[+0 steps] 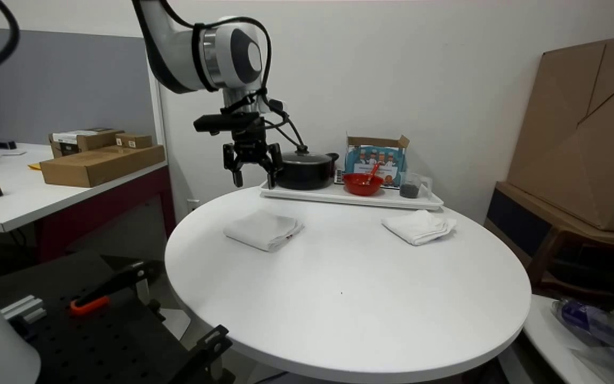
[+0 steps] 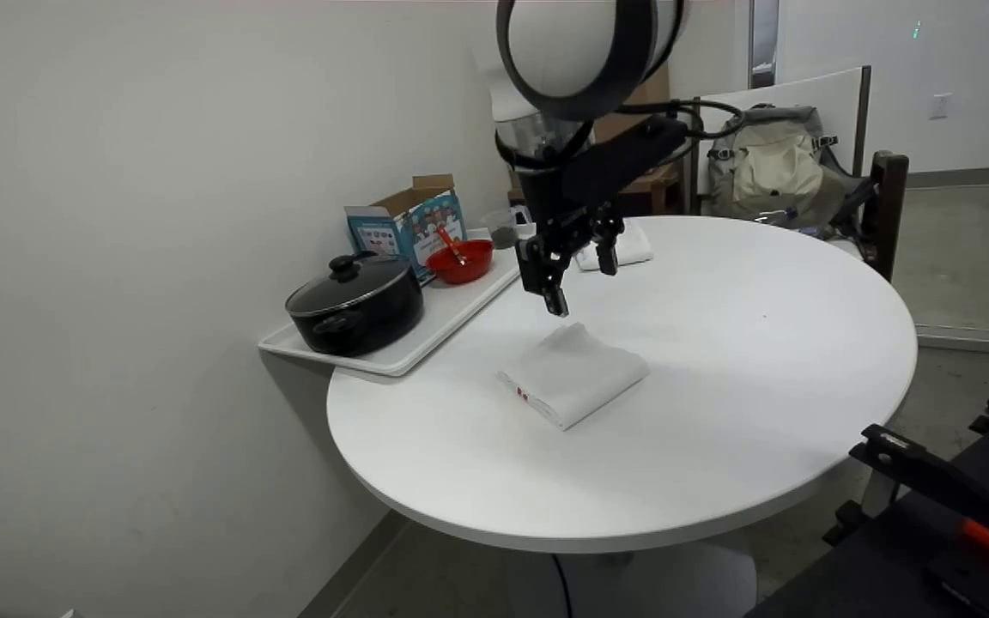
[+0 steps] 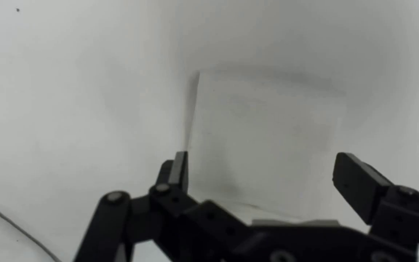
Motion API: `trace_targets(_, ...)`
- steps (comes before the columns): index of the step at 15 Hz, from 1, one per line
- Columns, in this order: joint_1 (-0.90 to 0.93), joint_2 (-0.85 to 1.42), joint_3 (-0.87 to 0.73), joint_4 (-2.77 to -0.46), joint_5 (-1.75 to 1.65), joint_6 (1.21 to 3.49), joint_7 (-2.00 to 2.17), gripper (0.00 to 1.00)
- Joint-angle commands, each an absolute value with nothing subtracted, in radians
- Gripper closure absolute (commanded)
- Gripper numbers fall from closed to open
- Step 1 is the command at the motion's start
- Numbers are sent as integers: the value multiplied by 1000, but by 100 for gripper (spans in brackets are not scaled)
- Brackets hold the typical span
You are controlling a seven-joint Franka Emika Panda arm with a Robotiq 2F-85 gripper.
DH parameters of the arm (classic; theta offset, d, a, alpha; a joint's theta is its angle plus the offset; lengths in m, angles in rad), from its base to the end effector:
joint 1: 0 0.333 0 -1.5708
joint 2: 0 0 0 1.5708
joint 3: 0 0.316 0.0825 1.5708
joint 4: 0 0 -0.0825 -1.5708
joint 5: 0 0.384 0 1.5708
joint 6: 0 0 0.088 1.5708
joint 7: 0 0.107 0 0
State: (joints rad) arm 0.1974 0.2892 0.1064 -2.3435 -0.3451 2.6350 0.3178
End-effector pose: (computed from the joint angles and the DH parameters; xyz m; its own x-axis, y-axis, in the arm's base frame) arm 0.4889 0.1637 0.2108 0.9591 0.2814 0.0310 0.2750 -0.9521 0.1337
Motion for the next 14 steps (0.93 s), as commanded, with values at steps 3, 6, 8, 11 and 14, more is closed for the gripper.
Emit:
trace_targets(3,237,428,57,-2274,-333,2731,281,0)
trace_targets(6,240,513,44,-2198,-313,2734,263,0)
trace_targets(8,240,564,37,-2145,-302,2731,248,0)
trace_targets(11,231,633,46,-2078,-261,2741,231,0)
trace_targets(14,236,686,44,-2036,-228,2748,207,0)
